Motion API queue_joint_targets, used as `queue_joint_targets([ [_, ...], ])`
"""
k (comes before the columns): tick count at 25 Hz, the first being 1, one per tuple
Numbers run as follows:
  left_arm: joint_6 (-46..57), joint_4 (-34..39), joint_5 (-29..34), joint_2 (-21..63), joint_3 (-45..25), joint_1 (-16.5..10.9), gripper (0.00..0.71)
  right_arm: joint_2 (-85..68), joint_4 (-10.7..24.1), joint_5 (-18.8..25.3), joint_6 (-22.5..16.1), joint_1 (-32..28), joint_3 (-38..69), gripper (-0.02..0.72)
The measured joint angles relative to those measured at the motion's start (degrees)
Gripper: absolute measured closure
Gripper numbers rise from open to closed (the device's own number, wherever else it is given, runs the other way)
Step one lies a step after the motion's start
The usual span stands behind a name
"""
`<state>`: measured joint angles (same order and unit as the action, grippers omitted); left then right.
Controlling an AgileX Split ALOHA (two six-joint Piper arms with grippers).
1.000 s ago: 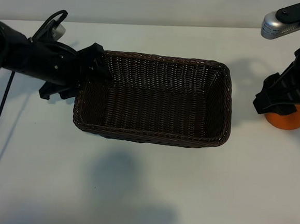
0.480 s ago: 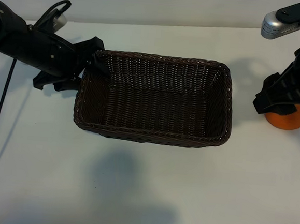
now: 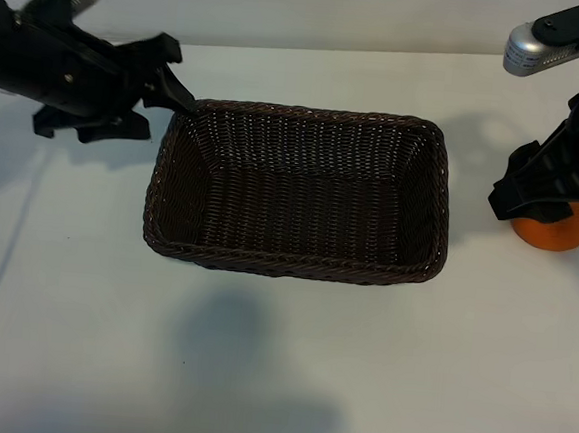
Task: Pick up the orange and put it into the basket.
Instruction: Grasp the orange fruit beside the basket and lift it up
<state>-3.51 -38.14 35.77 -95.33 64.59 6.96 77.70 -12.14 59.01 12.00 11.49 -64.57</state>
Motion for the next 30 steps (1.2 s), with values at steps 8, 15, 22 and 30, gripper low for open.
queue_joint_targets([
  [8, 4.61, 9.19, 3.92, 4.7, 0.0, 0.0, 0.118, 0.0, 0.0, 0.35, 0.0, 0.0, 0.0, 0.11],
  [15, 11.96, 27.1, 11.52, 10.38, 4.47, 0.0, 0.118, 0.0, 0.0, 0.41, 0.27, 0.0, 0.0, 0.11],
  [22, 12.12, 36.11, 17.01, 19.02, 6.82, 0.0, 0.119, 0.0, 0.0, 0.41, 0.43, 0.0, 0.0, 0.11],
  [30, 7.77, 38.14, 19.58, 27.88, 6.94, -4.17, 0.119, 0.0, 0.0, 0.41, 0.5, 0.0, 0.0, 0.11],
])
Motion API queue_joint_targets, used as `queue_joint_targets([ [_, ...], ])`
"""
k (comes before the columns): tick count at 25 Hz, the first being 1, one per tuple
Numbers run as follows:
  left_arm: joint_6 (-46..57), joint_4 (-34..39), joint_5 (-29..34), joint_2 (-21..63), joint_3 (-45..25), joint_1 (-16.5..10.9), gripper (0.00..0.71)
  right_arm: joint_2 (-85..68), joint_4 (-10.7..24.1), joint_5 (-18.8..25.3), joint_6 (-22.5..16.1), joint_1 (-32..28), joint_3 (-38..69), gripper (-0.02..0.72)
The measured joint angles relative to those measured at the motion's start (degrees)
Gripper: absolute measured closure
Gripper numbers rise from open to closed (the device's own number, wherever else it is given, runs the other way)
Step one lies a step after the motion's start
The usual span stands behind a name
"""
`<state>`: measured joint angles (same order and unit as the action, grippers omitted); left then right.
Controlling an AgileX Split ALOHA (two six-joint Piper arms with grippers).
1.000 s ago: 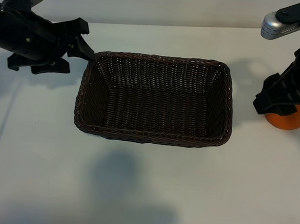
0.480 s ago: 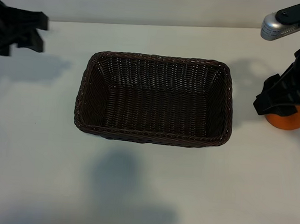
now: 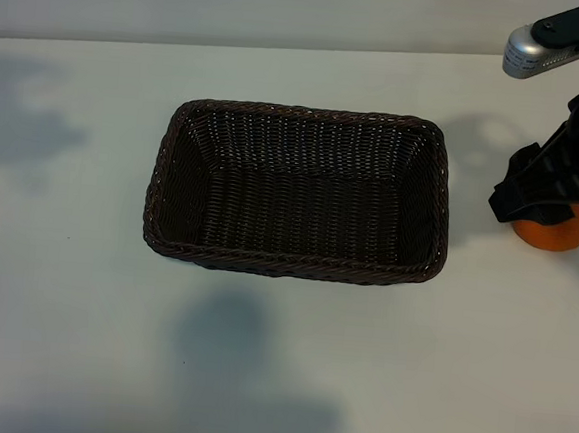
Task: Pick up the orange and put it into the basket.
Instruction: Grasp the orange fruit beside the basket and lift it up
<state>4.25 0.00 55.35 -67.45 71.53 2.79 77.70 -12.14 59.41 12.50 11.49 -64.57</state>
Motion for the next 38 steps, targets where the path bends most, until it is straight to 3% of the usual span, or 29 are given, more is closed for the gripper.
queue_joint_targets([
  [3, -2.76, -0.31, 2.14, 0.58, 0.0, -4.65, 0.119, 0.0, 0.0, 0.0, 0.0, 0.0, 0.0, 0.11],
  [6, -4.25, -1.55, 2.51, 1.65, 0.0, -6.87, 0.119, 0.0, -0.06, 0.0, 0.05, 0.0, 0.0, 0.11],
  [14, -6.22, -3.6, 5.04, 5.7, 0.0, -7.13, 0.119, 0.0, -0.61, 0.0, 0.43, 0.0, 0.0, 0.11],
  [24, -6.05, 1.85, 10.27, 27.18, -0.48, -7.13, 0.119, 0.0, -0.67, 0.04, 0.66, 0.0, 0.0, 0.11],
  [29, -4.68, 4.0, 10.38, 36.55, -5.8, -7.13, 0.119, 0.0, -0.73, 0.04, 0.86, 0.0, 0.0, 0.11],
  [38, -5.0, -1.0, 11.63, 54.65, -18.94, -7.13, 0.119, 0.0, -0.84, 0.04, 0.86, 0.0, 0.0, 0.11],
])
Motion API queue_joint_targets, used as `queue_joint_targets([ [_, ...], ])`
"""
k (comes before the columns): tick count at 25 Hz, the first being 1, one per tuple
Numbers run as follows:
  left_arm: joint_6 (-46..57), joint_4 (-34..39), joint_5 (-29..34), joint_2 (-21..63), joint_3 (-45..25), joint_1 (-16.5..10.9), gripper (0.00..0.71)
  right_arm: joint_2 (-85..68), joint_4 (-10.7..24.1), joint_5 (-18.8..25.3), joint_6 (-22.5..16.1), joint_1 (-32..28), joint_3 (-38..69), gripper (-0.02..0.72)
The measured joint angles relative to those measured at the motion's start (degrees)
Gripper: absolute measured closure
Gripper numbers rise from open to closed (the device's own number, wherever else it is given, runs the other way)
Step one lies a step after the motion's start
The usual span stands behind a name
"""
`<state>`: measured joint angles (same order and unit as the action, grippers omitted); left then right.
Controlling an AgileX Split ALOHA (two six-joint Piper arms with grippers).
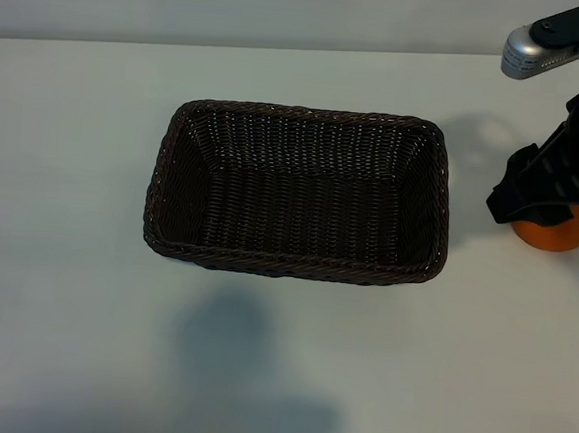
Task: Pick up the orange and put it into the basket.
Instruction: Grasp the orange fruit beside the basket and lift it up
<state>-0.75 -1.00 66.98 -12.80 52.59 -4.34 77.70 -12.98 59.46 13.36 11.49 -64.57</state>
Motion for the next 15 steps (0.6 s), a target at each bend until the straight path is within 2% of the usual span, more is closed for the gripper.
queue_joint_targets([
  [9, -0.39, -0.22, 0.0, 12.4, -7.73, 0.0, 0.119, 0.0, 0.0, 0.43, 0.0, 0.0, 0.0, 0.11],
  [15, 1.56, -0.16, 0.0, 13.31, -17.08, 0.0, 0.119, 0.0, -0.06, 0.55, 0.33, 0.0, 0.0, 0.11],
])
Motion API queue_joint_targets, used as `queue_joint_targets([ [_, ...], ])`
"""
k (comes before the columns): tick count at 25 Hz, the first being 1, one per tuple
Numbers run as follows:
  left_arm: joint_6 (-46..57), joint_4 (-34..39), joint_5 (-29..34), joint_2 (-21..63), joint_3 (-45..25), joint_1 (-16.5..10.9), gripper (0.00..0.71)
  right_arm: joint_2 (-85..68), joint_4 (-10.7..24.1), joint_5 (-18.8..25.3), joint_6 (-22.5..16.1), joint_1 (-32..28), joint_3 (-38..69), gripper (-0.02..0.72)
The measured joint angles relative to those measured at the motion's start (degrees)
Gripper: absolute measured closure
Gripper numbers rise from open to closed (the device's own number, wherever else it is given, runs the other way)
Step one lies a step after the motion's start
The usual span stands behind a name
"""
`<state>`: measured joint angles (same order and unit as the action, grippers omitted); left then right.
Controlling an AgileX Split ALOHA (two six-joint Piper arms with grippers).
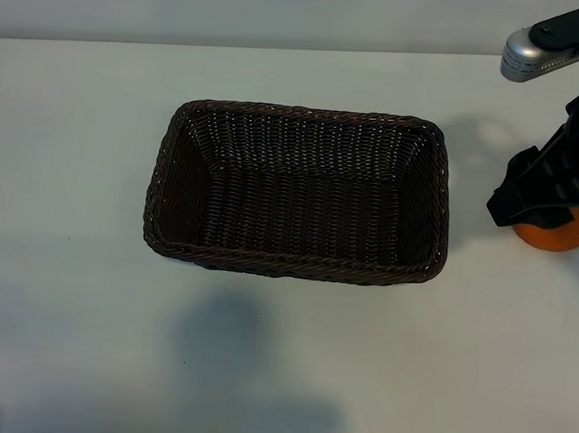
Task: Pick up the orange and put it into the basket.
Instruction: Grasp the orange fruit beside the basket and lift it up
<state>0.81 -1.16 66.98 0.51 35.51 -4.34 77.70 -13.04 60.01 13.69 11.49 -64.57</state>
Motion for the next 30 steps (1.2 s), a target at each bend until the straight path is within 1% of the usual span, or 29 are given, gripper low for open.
queue_joint_targets([
  [6, 2.06, 0.12, 0.0, 0.0, -4.7, 0.0, 0.119, 0.0, 0.0, 0.0, 0.11, 0.0, 0.0, 0.11],
  [11, 2.25, 1.16, -0.17, 0.0, -5.05, 0.0, 0.119, 0.0, -0.11, 0.06, 0.11, 0.0, 0.0, 0.11],
  [16, 3.15, 0.0, -0.76, 0.0, -5.05, 0.0, 0.119, 0.0, -0.15, 0.06, 0.11, 0.0, 0.0, 0.11],
  [21, 2.89, 0.03, -5.1, 0.0, -5.77, 0.0, 0.119, 0.0, -0.15, 0.06, 0.32, 0.0, 0.0, 0.11],
  [30, 2.63, 0.09, -5.81, 0.0, -6.24, 0.0, 0.12, 0.0, -0.15, 0.06, 0.47, 0.0, 0.0, 0.11],
])
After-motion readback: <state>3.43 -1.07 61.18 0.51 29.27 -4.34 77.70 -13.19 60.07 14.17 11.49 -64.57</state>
